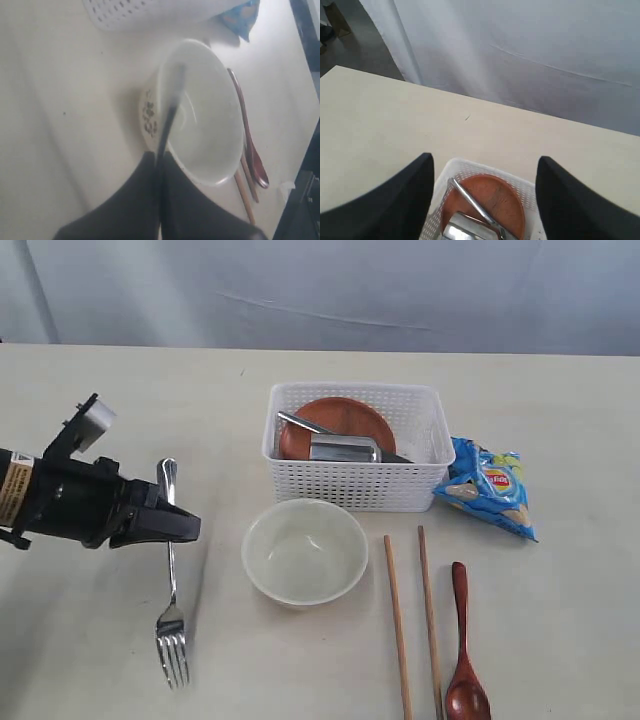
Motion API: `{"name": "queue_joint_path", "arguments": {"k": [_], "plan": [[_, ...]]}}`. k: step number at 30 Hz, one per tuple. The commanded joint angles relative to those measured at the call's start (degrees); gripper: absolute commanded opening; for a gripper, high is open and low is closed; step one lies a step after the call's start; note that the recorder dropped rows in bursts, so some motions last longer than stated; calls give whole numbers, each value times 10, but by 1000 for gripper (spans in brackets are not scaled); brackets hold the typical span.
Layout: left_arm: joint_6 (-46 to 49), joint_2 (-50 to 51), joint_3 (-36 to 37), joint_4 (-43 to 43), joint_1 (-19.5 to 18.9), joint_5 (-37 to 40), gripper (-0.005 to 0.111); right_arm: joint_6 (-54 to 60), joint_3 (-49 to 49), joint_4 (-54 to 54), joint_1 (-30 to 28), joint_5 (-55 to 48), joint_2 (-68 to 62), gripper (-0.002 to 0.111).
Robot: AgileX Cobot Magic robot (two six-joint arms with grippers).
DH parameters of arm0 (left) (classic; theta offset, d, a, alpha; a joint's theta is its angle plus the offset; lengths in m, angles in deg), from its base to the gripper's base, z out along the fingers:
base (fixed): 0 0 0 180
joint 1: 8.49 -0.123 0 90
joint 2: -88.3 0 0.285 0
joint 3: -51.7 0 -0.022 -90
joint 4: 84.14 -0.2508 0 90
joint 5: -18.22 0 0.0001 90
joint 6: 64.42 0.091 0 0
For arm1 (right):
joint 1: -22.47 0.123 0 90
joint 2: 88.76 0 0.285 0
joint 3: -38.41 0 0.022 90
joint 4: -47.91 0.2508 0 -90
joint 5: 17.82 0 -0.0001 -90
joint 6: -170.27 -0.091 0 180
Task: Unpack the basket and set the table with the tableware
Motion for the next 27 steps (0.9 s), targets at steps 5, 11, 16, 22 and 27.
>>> {"name": "queue_joint_path", "arguments": {"k": [5,11,16,22,27], "plan": [[187,-15,74,183,-3,23,0,-1,-1,-1,-2,1,-2,57],[204,-15,88,191,-3,41,0,-1,-1,-1,-2,1,-2,57],[296,-15,115,282,-3,55,0,-1,-1,-1,-2,1,-2,57],[459,-15,176,463,-3,61,0,-1,-1,-1,-2,1,-2,57],[419,-15,179,402,-9,2,0,-1,-1,-1,-2,1,-2,57]]}}
